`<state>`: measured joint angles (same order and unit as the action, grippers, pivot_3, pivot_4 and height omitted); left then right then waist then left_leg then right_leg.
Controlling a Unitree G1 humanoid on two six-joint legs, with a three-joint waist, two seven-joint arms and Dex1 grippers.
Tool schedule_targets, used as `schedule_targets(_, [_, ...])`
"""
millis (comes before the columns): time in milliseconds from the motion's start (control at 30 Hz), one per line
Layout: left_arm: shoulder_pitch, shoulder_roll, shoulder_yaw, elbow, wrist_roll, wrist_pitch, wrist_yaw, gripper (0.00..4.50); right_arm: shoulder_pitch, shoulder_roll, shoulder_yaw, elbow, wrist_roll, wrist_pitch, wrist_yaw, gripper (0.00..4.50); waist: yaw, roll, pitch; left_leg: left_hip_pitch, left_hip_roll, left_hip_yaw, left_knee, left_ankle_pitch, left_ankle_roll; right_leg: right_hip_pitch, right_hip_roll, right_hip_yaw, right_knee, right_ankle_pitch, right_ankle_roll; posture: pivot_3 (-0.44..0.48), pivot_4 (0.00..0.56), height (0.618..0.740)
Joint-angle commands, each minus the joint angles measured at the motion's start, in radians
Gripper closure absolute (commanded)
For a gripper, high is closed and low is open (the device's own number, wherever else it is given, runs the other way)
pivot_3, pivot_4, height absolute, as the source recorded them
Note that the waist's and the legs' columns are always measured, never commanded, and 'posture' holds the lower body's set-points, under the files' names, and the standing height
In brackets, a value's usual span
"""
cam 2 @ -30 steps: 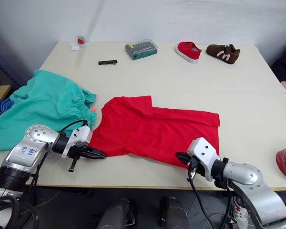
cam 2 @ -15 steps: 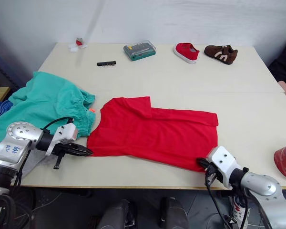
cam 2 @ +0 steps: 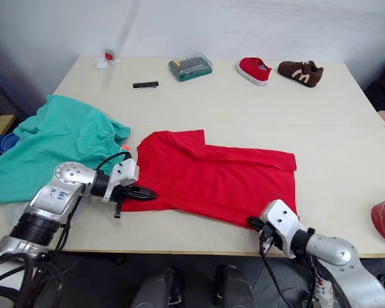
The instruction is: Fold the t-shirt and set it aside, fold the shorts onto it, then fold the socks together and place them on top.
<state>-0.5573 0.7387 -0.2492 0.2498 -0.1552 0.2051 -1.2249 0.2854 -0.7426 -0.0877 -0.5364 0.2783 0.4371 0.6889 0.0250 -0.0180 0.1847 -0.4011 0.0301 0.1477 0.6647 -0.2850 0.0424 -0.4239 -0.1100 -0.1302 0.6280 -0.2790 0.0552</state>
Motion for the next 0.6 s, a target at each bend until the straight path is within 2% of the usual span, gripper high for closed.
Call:
schedule_targets(33, [0.031, 0.065, 0.014, 0.1, 0.087, -0.142, 0.017, 4.5, 0.108, -0.024, -0.202, 0.078, 0.024, -0.076, 0.058, 4.44, 0.001, 0.0, 0.0, 0.0, 0.0, 0.0, 0.0, -0.002, 0.003, 0.001, -0.001, 0.0, 0.0, 0.0, 0.0, 0.0, 0.15, 0.74])
schedule_targets(167, [0.033, 0.067, 0.061, 0.084, 0.043, -0.165, 0.004, 4.5, 0.156, -0.051, -0.3, 0.1, 0.028, -0.158, 0.127, 4.44, -0.003, 0.001, 0.0, 0.011, 0.001, 0.0, -0.003, -0.006, -0.001, 0.01, -0.001, 0.0, -0.003, -0.001, -0.001, 0.0, 0.15, 0.74])
schedule_targets(333, [0.074, 0.102, 0.146, -0.159, -0.142, 0.04, -0.089, 4.5, 0.131, -0.085, -0.384, 0.029, 0.08, -0.172, 0.194, 4.44, -0.011, 0.002, 0.001, 0.012, 0.002, -0.001, -0.005, -0.007, -0.002, 0.01, 0.0, 0.0, -0.003, -0.002, -0.002, 0.0, 0.15, 0.74])
schedule_targets(367, [0.084, 0.118, 0.163, -0.202, -0.174, 0.079, -0.103, 4.32, 0.136, -0.095, -0.391, 0.012, 0.081, -0.161, 0.203, 4.49, -0.011, 0.002, 0.001, 0.012, 0.002, -0.001, -0.005, -0.007, -0.002, 0.01, 0.0, 0.0, -0.003, -0.002, -0.002, 0.0, 0.15, 0.74])
schedule_targets(467, [0.128, 0.17, 0.172, -0.253, -0.139, 0.019, -0.118, 3.62, 0.171, -0.119, -0.397, -0.05, 0.093, -0.105, 0.228, 3.87, -0.01, 0.002, 0.001, 0.011, 0.002, -0.001, -0.006, -0.005, 0.0, 0.009, 0.0, 0.0, -0.002, -0.004, -0.001, 0.0, 0.15, 0.74])
schedule_targets(600, [0.173, 0.209, 0.15, -0.215, -0.032, -0.117, -0.092, 2.38, 0.196, -0.137, -0.352, -0.063, -0.016, -0.163, 0.22, 2.49, -0.003, 0.003, 0.001, 0.012, 0.001, -0.001, -0.008, -0.005, 0.0, 0.009, 0.0, 0.0, -0.003, -0.005, -0.002, 0.0, 0.15, 0.74])
